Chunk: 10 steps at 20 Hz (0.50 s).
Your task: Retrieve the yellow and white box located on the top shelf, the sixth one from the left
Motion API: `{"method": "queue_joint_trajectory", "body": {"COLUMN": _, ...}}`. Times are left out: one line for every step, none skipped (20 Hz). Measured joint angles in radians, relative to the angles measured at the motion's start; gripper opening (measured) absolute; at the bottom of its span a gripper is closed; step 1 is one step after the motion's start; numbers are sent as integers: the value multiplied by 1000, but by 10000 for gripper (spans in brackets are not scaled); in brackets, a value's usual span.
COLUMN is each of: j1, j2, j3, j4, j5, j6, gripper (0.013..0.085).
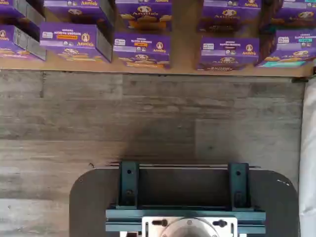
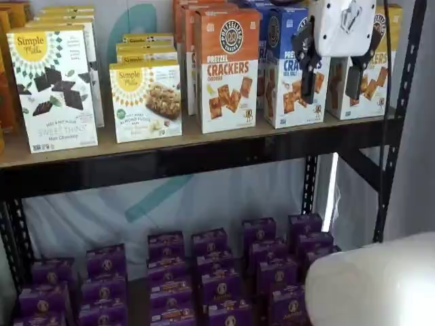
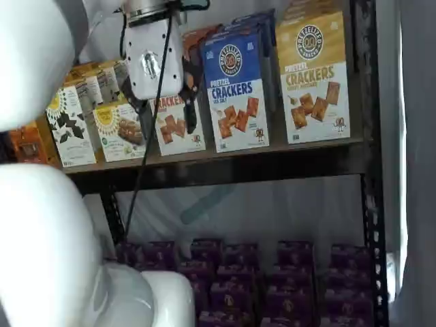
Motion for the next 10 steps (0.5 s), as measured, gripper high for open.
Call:
{"method": "queue_joint_trajectory", "body": {"j1": -8, "j2": 5, "j3": -4, "j4": 9, "j5": 9, "j6": -4, "gripper": 850}}
{"method": "queue_joint_trajectory", "body": {"j1": -20, "j2": 12, "j3": -10, "j4": 22, "j5": 20, "j6": -9, "gripper": 850}}
{"method": "queue_joint_trajectory", "body": {"j1": -24, "j2": 13, "j3": -11, "j4": 27, "j5": 23, "j6": -11, "gripper": 850}}
{"method": "queue_joint_trajectory", "body": {"j1": -28, "j2": 13, "j3": -11, "j4": 32, "j5": 24, "j6": -13, "gripper": 850}}
{"method": "queue_joint_trajectory", "body": {"j1": -31, "j2": 13, "j3": -11, "j4": 35, "j5": 26, "j6": -15, "gripper": 850}}
{"method": "queue_joint_trajectory", "body": {"j1": -35, "j2": 14, "j3": -11, "j4": 38, "j5": 28, "j6": -18, "gripper": 850}}
{"method": "queue_joint_trajectory", "body": {"j1": -37, "j2": 14, "j3": -10, "j4": 38, "j5": 28, "j6": -20, "gripper": 850}}
{"method": "queue_joint_trajectory", "body": {"j1": -38, "j2": 13, "j3": -7, "j4": 37, "j5": 25, "j6": -22, "gripper": 850}}
{"method": "queue_joint_trajectory", "body": {"j1": -40, "j2": 10, "j3": -3, "j4": 29, "j5": 15, "j6": -28, "gripper": 850}}
{"method": "queue_joint_trajectory", "body": {"j1": -40, "j2": 7, "j3": 1, "j4": 14, "j5": 0, "j6": -34, "gripper": 850}}
